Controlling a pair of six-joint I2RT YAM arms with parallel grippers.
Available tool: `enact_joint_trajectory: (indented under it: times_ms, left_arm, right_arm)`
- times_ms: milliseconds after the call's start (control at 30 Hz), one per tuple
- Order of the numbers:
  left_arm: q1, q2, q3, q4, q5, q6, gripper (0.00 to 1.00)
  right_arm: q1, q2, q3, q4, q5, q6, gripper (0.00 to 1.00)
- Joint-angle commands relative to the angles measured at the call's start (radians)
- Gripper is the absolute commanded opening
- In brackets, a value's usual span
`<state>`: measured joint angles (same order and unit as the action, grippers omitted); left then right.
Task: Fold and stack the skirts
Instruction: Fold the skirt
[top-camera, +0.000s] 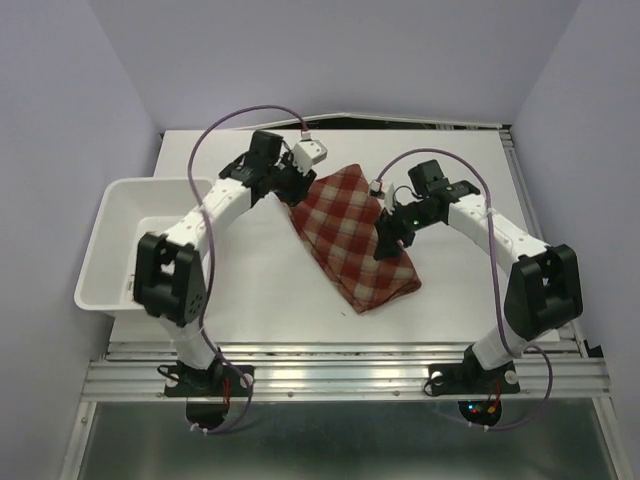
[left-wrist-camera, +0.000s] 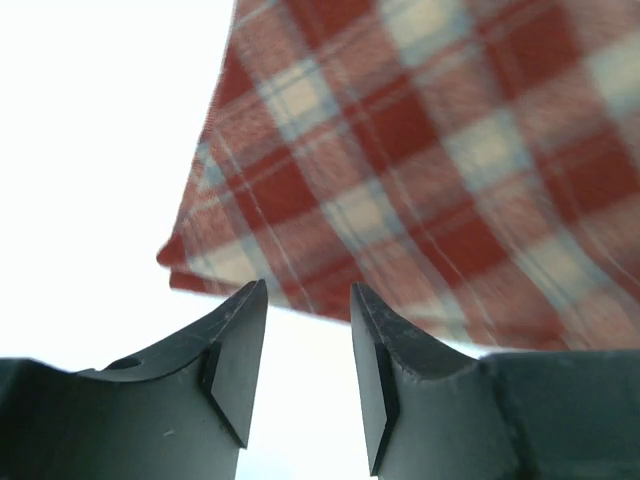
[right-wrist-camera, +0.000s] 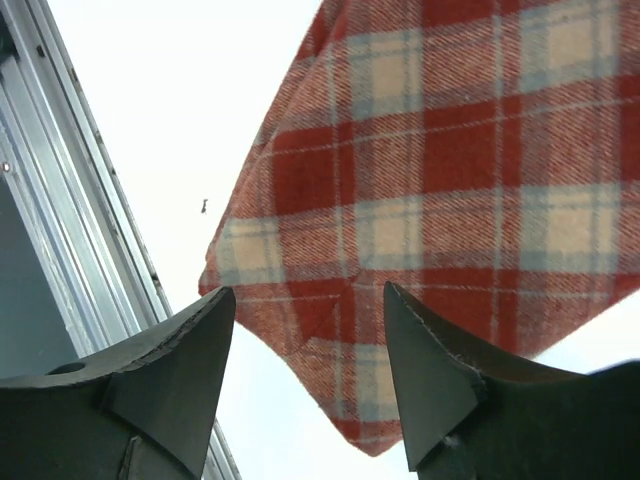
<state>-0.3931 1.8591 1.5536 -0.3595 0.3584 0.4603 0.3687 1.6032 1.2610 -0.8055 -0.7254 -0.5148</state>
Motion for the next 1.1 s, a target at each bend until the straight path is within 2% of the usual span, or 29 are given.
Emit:
enact_joint_trajectory:
  times_ms: [0,33,100,133,167,267,300,333,400,433,467,600,800,1067]
  left_arm:
    - [-0.038,-0.343,-0.258,0.085,0.148,0.103,0.5]
    - [-0.058,-0.388,-0.361,0.108,0.143,0.107,0.5]
    - [-0.116,-0.502,-0.452,0.128,0.076,0.139,0.5]
    - [-0.201,-0.532,-0.527,0.132,0.038,0.156,0.5]
    - [-0.249,-0.56,-0.562,0.145,-0.061,0.17,0.52]
    - [-0.423,-0.616,-0.715,0.145,-0.24,0.207,0.52]
    - [-0.459,-0.617,-0.716,0.149,-0.277,0.224,0.54]
    - [-0.527,-0.638,-0.787,0.174,-0.347,0.254,0.58]
    - [-0.581,-0.656,-0.851,0.211,-0.427,0.279,0.59]
    - [-0.602,-0.666,-0.898,0.249,-0.447,0.29,0.67]
    - [-0.648,-0.67,-0.915,0.272,-0.491,0.307,0.85]
    - [-0.748,-0.65,-0.98,0.404,-0.579,0.333,0.86]
    - [-0.861,-0.536,-1.029,0.621,-0.671,0.368,0.87]
    - [-0.931,-0.31,-0.96,0.688,-0.707,0.371,0.87]
  right_arm:
    - [-0.031,0.007,-0.055,0.0,-0.069,0.01,0.65]
    - [-0.031,0.012,-0.067,0.005,-0.094,0.01,0.63]
    - [-0.04,0.029,-0.118,0.054,-0.124,0.022,0.62]
    - [-0.04,0.037,-0.139,0.086,-0.147,0.045,0.61]
    - [-0.04,0.062,-0.162,0.17,-0.163,0.097,0.61]
    - [-0.031,0.158,-0.206,0.288,-0.224,0.17,0.59]
    - [-0.031,0.185,-0.209,0.307,-0.232,0.179,0.59]
    - [-0.031,0.21,-0.212,0.34,-0.236,0.199,0.58]
    - [-0.031,0.269,-0.216,0.373,-0.235,0.214,0.57]
    - [-0.031,0.284,-0.218,0.382,-0.229,0.219,0.57]
    - [-0.031,0.297,-0.218,0.397,-0.226,0.235,0.57]
    - [-0.031,0.33,-0.23,0.46,-0.213,0.3,0.57]
    - [-0.031,0.385,-0.219,0.523,-0.207,0.386,0.57]
    - [-0.031,0.431,-0.198,0.523,-0.213,0.426,0.57]
